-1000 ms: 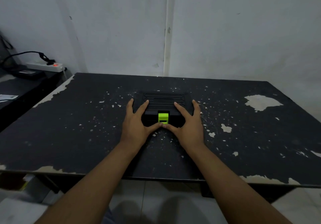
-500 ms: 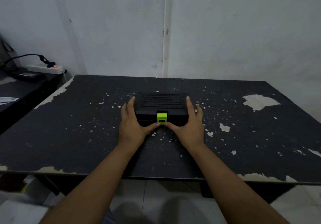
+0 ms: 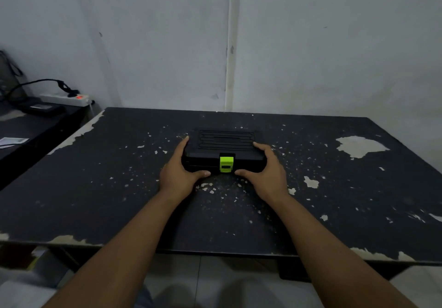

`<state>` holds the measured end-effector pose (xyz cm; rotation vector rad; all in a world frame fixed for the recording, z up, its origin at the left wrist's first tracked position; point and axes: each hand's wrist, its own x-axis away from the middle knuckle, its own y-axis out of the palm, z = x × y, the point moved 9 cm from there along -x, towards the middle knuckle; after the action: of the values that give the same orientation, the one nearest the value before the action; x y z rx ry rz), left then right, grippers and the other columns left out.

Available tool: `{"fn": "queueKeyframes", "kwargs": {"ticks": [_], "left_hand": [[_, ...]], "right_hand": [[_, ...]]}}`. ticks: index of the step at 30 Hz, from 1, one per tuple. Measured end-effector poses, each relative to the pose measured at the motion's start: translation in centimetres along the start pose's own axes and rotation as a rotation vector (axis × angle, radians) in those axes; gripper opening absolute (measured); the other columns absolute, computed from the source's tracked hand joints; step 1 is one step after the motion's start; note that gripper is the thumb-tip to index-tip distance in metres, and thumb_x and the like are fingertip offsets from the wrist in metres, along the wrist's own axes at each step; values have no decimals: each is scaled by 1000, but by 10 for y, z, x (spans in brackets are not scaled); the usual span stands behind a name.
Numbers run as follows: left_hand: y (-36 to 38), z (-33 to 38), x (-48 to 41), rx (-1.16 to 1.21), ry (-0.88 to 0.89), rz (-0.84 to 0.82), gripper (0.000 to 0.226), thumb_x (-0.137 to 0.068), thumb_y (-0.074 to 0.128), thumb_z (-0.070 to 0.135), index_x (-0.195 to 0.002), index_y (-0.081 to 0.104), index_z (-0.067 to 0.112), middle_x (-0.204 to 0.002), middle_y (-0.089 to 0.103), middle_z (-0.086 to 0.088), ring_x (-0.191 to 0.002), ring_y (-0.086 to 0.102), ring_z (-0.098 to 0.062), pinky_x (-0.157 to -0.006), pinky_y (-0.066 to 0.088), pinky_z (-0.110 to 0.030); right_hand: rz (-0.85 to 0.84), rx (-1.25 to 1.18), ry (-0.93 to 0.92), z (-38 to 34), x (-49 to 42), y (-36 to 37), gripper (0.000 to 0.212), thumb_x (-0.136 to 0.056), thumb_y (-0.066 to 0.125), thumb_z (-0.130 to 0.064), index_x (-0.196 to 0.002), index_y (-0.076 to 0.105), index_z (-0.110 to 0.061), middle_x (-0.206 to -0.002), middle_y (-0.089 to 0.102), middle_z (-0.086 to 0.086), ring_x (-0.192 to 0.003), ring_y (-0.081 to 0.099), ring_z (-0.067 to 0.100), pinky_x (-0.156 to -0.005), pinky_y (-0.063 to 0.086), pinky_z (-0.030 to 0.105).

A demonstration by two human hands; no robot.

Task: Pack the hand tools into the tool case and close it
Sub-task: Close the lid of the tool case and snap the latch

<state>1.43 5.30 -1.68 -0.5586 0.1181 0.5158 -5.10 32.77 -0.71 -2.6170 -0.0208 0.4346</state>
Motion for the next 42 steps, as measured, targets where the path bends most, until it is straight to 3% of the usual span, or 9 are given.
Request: {"fn": "queueKeyframes", "kwargs": {"ticks": [4, 7, 11, 16, 35, 42], "left_hand": [[8, 6, -21, 104, 55, -45, 117, -67, 99, 20, -157, 31, 52, -137, 58, 22, -130, 55, -5, -114, 45, -29], [14, 5, -42, 155, 92, -57, 116, -68, 97, 12, -158, 34, 48, -140, 58, 20, -132, 54, -2, -116, 43, -28], [23, 4, -68, 195, 111, -67, 112, -72, 94, 7, -159, 35, 46, -145, 58, 18, -135, 53, -2, -117, 42, -28], [36, -2, -99, 181, 113, -84, 108, -77, 91, 8, -159, 33, 47, -146, 58, 15, -135, 53, -2, -116, 42, -26], [67, -18, -176, 39, 131, -108, 107, -82, 89, 20, -160, 23, 50, -153, 55, 8, -141, 50, -16, -120, 41, -42], [69, -20, -175, 31, 133, -113, 105, -84, 88, 23, -160, 21, 51, -152, 56, 9, -139, 51, -14, -120, 41, -39]], "right_hand": [[-22, -102, -11, 5, -15, 0, 82, -72, 96, -26, -141, 57, -50, -139, 62, -16, -125, 59, 7, -110, 50, 28], [-48, -142, -29, 10, -35, 2, 83, -75, 95, -19, -142, 58, -52, -145, 61, -15, -132, 58, 6, -115, 49, 32], [-70, -173, -43, 16, -63, 5, 80, -78, 92, -13, -142, 62, -48, -137, 64, -20, -128, 60, 0, -115, 49, 30], [-93, -192, -36, 23, -101, 15, 76, -82, 88, -8, -142, 63, -45, -140, 63, -14, -129, 60, 5, -115, 49, 33], [-68, -153, -60, 50, -171, 35, 72, -84, 88, -13, -138, 61, -53, -137, 65, -13, -126, 62, 8, -112, 53, 37], [-72, -71, -71, 48, -167, 36, 71, -91, 82, -20, -142, 51, -59, -141, 62, -12, -126, 61, 11, -112, 53, 38]]}}
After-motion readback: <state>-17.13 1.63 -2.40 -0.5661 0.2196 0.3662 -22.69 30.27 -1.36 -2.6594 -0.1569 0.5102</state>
